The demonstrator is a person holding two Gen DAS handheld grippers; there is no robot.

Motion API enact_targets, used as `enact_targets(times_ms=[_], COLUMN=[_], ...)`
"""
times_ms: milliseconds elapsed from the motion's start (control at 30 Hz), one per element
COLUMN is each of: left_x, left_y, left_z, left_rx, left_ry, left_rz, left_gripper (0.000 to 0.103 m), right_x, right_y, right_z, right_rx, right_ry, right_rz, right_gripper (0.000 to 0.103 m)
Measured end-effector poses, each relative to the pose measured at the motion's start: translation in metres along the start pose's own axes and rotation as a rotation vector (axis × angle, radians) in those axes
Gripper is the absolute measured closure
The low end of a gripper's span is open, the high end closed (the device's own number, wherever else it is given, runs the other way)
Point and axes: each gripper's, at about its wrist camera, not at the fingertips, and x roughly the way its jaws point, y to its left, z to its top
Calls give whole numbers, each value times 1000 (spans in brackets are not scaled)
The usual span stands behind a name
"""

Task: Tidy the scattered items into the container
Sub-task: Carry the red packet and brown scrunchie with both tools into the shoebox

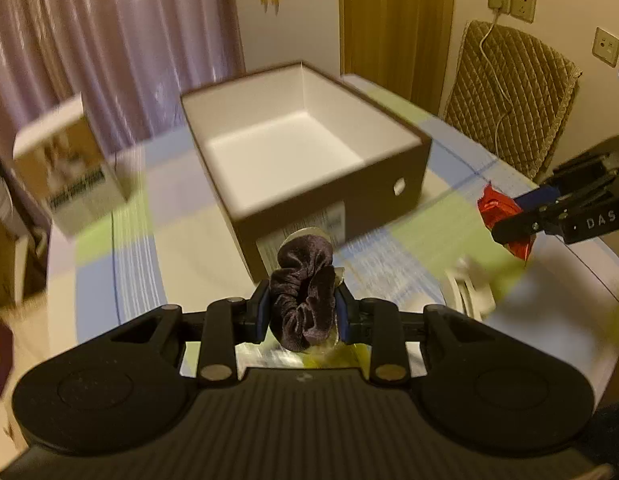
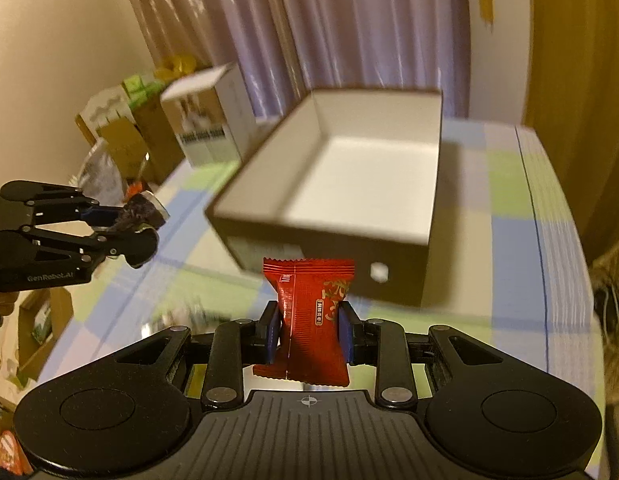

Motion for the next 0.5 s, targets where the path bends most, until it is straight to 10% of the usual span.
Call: enact_targets(times_ms=[500], left_x=[46], left_y=[33], left_z=[121], left_rx=[108], left_ry=[-43], left_rz=[3], left_gripper=[76], right_x=[59], right_y=[-35], right_z=[119], right_rx=[-85], right_ry=[-28], right_rz=[8], right_gripper=[70])
